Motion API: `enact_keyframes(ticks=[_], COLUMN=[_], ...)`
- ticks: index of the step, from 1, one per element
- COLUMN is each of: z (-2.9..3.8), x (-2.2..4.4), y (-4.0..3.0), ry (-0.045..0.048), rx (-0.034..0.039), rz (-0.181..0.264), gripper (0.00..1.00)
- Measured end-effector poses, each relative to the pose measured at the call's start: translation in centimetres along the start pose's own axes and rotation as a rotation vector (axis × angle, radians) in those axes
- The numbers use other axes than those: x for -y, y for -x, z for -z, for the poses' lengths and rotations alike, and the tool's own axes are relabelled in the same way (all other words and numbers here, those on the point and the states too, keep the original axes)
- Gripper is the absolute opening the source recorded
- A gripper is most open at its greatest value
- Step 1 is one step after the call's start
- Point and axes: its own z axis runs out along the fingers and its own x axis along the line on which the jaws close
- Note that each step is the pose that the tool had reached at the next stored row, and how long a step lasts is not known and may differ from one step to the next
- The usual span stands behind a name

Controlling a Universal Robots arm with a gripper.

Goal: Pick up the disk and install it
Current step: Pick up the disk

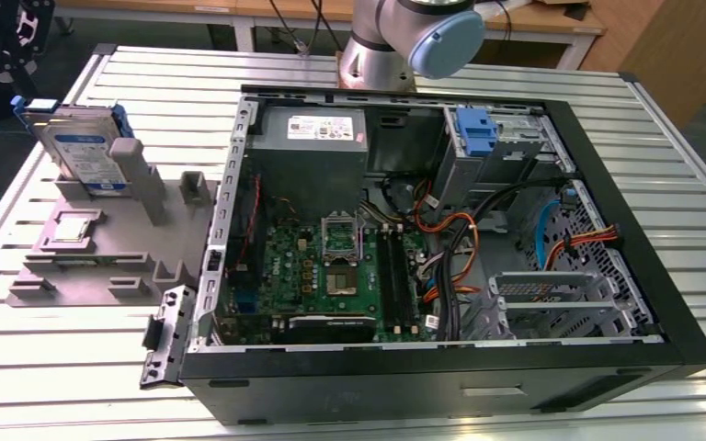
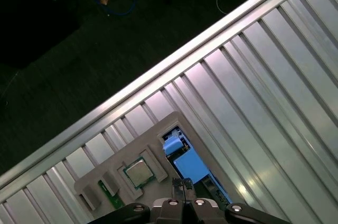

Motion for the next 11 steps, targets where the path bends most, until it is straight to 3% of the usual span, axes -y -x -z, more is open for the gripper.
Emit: enact_keyframes(ticks=[4, 11], z=[0.0, 0.0], x=[0.0, 0.0], y=[0.0, 0.0], ry=[-0.0002, -0.0014], rx=[-0.0008, -0.0054], rz=[0.019, 0.133], gripper=[0.1, 0.1])
